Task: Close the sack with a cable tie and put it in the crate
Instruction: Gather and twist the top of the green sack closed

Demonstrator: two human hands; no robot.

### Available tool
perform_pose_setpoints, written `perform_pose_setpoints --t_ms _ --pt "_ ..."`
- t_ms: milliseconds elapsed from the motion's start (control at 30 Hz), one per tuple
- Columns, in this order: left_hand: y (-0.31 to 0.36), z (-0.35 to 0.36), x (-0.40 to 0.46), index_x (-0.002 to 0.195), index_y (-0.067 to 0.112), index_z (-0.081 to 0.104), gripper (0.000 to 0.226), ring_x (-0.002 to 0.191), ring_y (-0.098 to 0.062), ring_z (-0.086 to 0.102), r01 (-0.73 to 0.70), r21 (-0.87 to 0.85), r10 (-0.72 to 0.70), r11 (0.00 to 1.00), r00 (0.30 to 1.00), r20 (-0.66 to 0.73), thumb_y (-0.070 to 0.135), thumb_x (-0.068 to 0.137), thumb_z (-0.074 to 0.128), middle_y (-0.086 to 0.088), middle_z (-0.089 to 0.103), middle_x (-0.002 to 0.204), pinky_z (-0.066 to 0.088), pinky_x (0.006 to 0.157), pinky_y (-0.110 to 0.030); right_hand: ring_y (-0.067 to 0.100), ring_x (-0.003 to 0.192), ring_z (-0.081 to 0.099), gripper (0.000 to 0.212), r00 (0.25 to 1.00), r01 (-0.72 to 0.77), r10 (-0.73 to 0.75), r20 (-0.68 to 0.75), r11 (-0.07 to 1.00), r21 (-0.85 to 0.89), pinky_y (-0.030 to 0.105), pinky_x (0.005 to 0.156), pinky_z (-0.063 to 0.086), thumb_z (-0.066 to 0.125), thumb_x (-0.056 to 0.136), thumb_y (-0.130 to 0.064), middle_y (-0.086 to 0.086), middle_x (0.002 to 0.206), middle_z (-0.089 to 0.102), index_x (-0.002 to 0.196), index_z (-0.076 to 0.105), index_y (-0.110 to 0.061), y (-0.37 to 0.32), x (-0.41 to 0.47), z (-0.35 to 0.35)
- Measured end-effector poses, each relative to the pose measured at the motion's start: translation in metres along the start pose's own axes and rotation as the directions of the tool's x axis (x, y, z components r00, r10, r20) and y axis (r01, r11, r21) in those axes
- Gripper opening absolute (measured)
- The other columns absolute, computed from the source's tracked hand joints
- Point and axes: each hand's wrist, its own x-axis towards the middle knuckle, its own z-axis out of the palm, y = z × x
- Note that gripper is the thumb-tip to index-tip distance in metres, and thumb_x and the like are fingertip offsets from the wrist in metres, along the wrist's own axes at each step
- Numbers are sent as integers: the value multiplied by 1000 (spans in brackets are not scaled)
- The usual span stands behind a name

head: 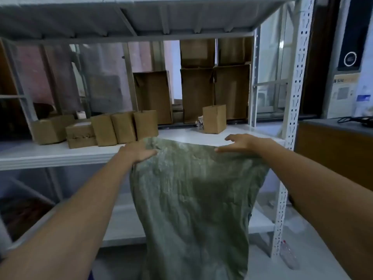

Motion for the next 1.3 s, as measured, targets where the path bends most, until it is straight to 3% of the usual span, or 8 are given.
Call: perform_pose_setpoints --t_ms 300,433,567,700,833,1000,1133,1300 --pt "-17 47 14 123 -2 44 79 96 -31 57 72 -464 -118 883 990 -71 55 75 69 -18 58 113 45 68 -36 33 133 41 125 989 -124 121 87 992 26 52 108 38 81 38 -71 4 151 37 144 32 -30 41 31 24" --pt "-20 52 29 87 18 61 20 87 -23 63 80 -691 -32 718 996 82 30 78 75 -3 65 92 50 90 -41 28 116 49 108 947 -177 189 261 982 -69 43 97 44 87 40 -61 2 138 46 135 44 -30 37 47 16" --pt "-33 46 39 93 15 64 15 100 -28 63 115 -746 -27 656 991 130 18 81 73 -11 67 109 47 98 -42 29 108 62 109 865 -210 295 405 948 -241 45 96 51 95 16 -53 5 123 63 116 63 -24 39 67 6" --pt "-47 35 24 100 10 64 17 98 -24 63 110 -791 -11 602 992 129 13 84 69 -6 67 104 46 97 -41 31 115 59 106 774 -195 396 495 892 -408 46 102 47 97 32 -43 9 125 62 126 55 -21 32 52 -6" --pt "-66 33 3 112 4 61 30 102 -29 62 111 -826 -78 553 994 82 13 84 68 -9 67 107 46 98 -43 29 115 57 75 871 -144 330 365 880 -452 40 100 48 86 65 -31 7 126 58 131 53 -15 33 28 -5" --pt "-75 28 -19 116 2 60 35 100 -27 62 74 -862 -108 502 994 23 12 84 69 -13 65 112 47 94 -39 25 94 58 22 987 -59 86 135 981 -187 39 89 47 78 75 -27 6 101 58 85 60 -20 48 16 -12" --pt "-72 12 -32 95 14 66 17 92 -18 64 -33 -843 -40 536 997 -65 11 79 72 -3 68 100 46 96 -37 13 71 50 24 1000 14 -14 5 984 -177 26 62 39 72 83 -22 1 80 53 67 54 -21 54 10 -27" --pt "-75 -12 -42 100 18 66 26 98 -19 64 -106 -807 -11 581 990 -138 14 76 75 -3 69 106 46 93 -34 25 83 54 14 992 54 -82 -94 961 -271 35 77 41 69 85 -22 3 77 54 84 66 -9 49 8 -48"
